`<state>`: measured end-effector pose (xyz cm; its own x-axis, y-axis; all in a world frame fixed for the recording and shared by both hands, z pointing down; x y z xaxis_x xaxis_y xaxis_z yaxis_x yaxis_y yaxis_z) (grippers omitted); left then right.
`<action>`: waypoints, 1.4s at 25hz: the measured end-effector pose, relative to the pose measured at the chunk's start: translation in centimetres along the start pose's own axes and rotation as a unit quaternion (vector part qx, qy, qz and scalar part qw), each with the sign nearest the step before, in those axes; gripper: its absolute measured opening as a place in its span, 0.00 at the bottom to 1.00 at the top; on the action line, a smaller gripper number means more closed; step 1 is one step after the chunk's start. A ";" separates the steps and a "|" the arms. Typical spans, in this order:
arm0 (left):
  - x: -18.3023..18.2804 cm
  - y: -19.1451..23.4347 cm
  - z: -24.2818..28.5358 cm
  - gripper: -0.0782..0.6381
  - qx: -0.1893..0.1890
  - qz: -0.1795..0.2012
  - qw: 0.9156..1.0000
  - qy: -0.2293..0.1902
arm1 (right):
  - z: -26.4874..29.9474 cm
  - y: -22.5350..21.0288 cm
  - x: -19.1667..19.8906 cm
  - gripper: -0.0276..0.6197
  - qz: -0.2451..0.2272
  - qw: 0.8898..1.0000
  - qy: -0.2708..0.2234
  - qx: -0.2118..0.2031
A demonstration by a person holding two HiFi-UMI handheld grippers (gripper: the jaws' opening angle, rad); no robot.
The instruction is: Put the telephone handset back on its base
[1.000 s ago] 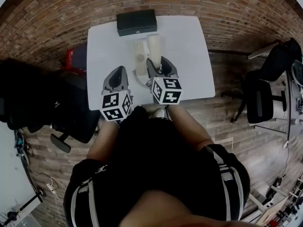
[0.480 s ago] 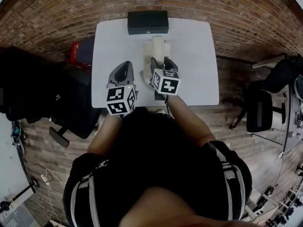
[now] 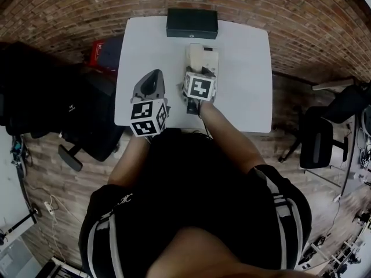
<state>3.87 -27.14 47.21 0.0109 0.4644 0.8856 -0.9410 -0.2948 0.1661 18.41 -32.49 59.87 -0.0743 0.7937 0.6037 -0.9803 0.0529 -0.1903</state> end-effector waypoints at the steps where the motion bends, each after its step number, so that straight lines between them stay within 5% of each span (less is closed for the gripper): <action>1: 0.0 0.3 0.0 0.11 -0.002 -0.002 1.000 0.000 | 0.3 0.1 0.0 0.35 -0.001 1.000 0.004 0.004; 12: -0.3 1.9 0.5 0.11 -0.010 -0.005 1.000 0.003 | 4.8 0.5 1.0 0.35 0.015 0.998 0.062 0.024; 26: -1.3 3.7 0.9 0.11 -0.011 -0.021 1.000 -0.004 | 6.8 0.9 1.5 0.35 -0.010 0.995 0.075 0.062; 35: -1.3 3.9 0.9 0.11 -0.013 -0.016 1.000 -0.003 | 7.4 1.2 2.3 0.35 0.024 0.992 0.097 0.074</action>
<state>0.53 -29.66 47.05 0.0425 0.4687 0.8823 -0.9487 -0.2580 0.1827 15.68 -35.09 66.77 -0.0998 0.8956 0.4335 -0.9936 -0.0666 -0.0911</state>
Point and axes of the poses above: the fingertips, and each gripper's own axes: z forward along the fingers, y to its left, x out of its underside, the point moved 3 cm from there along -z, backward along the fingers, and after that the axes turned 6 degrees about y, right-handed, at the moved point
